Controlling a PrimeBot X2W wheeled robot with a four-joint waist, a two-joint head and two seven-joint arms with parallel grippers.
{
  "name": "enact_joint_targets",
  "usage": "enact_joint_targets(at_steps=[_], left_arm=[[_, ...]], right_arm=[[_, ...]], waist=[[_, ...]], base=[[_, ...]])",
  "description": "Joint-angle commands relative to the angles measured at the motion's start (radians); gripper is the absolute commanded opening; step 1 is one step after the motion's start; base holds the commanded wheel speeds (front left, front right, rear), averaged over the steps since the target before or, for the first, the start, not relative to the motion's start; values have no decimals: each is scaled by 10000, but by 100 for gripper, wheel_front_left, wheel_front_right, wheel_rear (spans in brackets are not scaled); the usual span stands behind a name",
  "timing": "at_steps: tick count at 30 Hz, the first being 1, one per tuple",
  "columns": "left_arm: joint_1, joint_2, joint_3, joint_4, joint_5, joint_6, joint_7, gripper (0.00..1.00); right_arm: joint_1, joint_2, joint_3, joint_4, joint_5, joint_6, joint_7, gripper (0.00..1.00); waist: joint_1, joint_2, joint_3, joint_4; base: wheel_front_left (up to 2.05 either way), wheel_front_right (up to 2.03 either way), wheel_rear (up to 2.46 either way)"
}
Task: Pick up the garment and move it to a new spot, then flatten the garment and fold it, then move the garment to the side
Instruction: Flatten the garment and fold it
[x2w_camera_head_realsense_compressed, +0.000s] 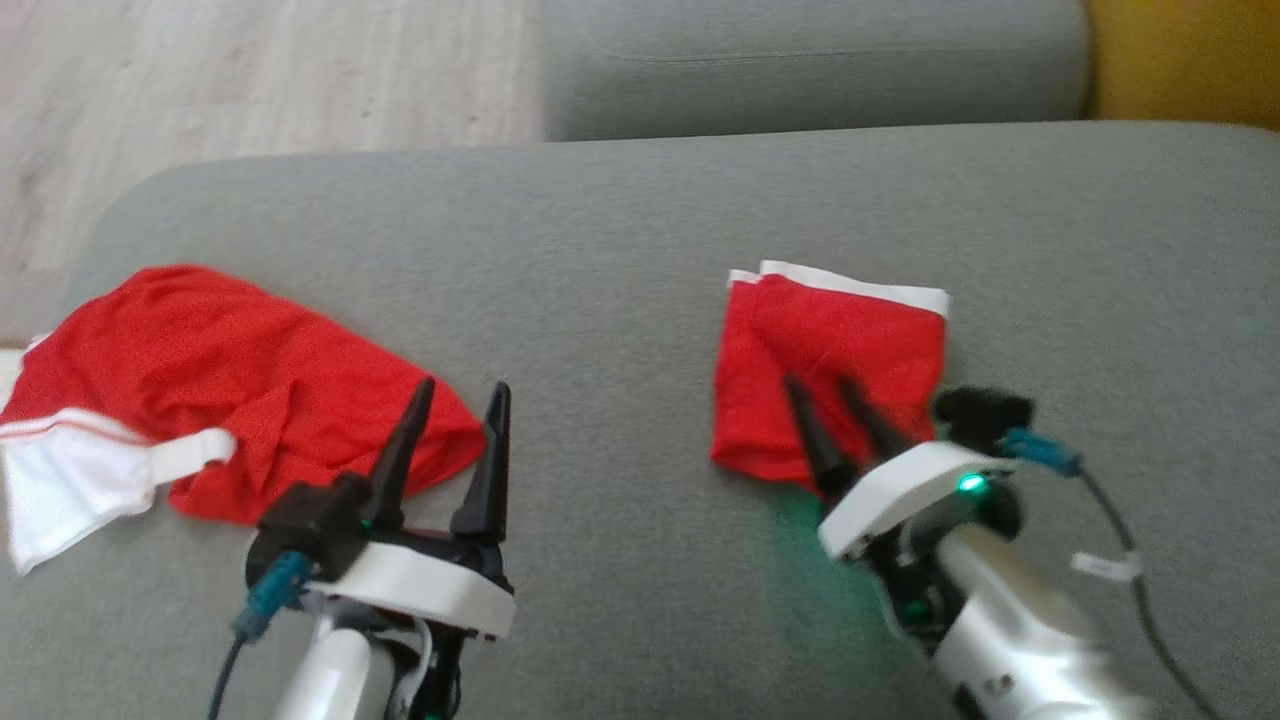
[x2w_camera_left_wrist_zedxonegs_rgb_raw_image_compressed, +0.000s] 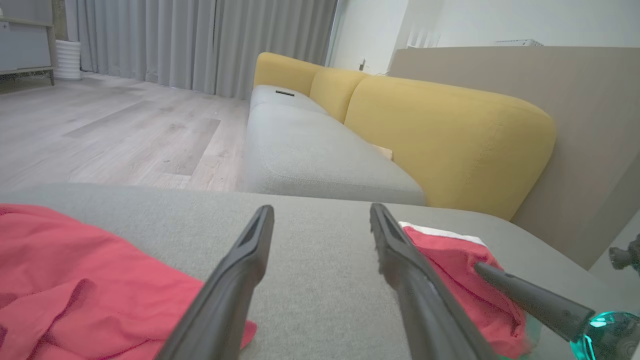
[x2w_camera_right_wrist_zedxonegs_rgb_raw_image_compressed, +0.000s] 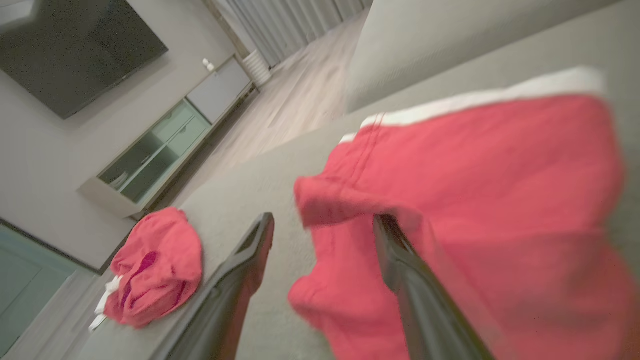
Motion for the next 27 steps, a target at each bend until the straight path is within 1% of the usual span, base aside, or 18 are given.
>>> enact_joint_targets(at_steps=[1, 5, 6, 8, 11, 12, 13, 16, 18, 22, 27], left_arm=[[-346, 12, 477, -599, -74, 37, -122, 100], [-358, 12, 612, -1039, -125, 26, -122, 100], [-358, 12, 612, -1039, -125, 26, -122, 100], [-363, 12, 627, -1233, -111, 12, -122, 100], [-350, 12, 611, -1388, -109, 1, -122, 100], [-321, 12, 606, -1387, 38, 5, -122, 100], [-284, 12, 631, -1396, 31, 39, -122, 100], [-145, 12, 664, -1446, 11, 104, -122, 100], [-19, 12, 680, -1424, 21, 184, -122, 100], [160, 12, 678, -1410, 144, 268, -122, 100], [97, 12, 648, -1409, 126, 212, -122, 100]], right_arm=[[-405, -234, -415, -469, -709, 77, -529, 100], [-62, -566, -1734, -1064, -2285, 77, -906, 100], [-62, -566, -1734, -1064, -2285, 77, -906, 100], [284, -674, -2616, -1500, -3331, 77, -946, 100], [1077, -447, -4187, -2754, -4934, 77, -954, 100], [1680, -198, -4865, -3678, -5952, 77, -956, 100], [1983, -51, -5206, -4105, -6226, 77, -956, 100], [2749, 174, -5831, -5155, -6821, 77, -958, 100], [3160, 216, -6054, -5576, -6952, 77, -958, 100], [3588, 226, -6008, -5939, -6651, 77, -958, 100], [3630, 229, -6117, -6058, -6630, 77, -959, 100]], waist=[[0, 0, -42, -392], [0, 0, -38, -852], [0, 0, -38, -852], [0, 0, -23, -1041], [0, 0, 11, -1274], [0, 0, 54, -1434], [0, 0, 78, -1509], [0, 0, 134, -1649], [0, 0, 157, -1700], [0, 0, 222, -1742], [0, 0, 346, -1586]], base=[[0, 0, 0], [0, 0, 0], [0, 0, 0], [0, 0, 0], [0, 0, 0], [0, 0, 0], [0, 0, 0], [0, 0, 0], [0, 0, 0], [0, 0, 0], [0, 0, 0]])
